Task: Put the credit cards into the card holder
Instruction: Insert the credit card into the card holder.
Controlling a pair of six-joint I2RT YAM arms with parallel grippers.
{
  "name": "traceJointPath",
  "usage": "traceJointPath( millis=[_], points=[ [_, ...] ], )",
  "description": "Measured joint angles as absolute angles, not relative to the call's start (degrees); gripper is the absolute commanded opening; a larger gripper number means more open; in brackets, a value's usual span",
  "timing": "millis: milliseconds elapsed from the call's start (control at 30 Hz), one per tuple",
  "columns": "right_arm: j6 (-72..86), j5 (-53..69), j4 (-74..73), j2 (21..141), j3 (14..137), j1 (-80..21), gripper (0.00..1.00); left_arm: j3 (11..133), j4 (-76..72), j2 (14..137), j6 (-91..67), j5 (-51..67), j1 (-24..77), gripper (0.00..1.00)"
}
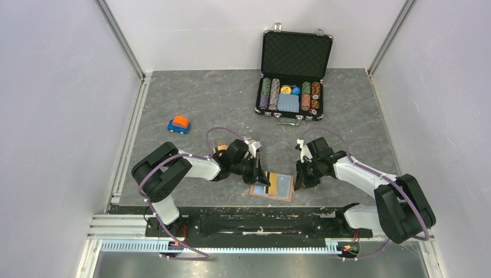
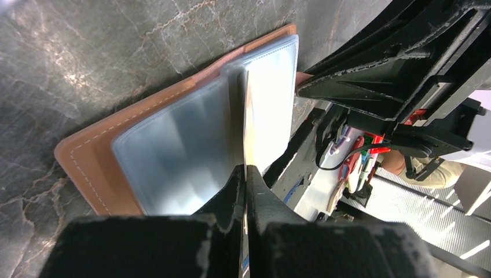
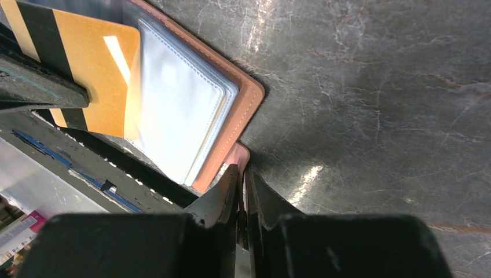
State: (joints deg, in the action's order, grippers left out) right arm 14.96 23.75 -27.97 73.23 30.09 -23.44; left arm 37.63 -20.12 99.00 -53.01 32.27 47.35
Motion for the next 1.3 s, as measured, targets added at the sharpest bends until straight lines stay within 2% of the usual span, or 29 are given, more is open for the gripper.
traceJointPath(
  millis=[267, 1300],
  points=[
    [15.0, 24.4, -27.6, 73.5, 29.9, -23.5, 0.0, 37.3, -17.2, 96.8, -54.2, 30.9, 48.1, 0.02],
    [15.0, 26.2, -26.2, 73.6, 29.1, -23.4, 0.0, 38.0, -8.8, 94.2, -54.9, 27.4, 50.3, 0.02]
  ],
)
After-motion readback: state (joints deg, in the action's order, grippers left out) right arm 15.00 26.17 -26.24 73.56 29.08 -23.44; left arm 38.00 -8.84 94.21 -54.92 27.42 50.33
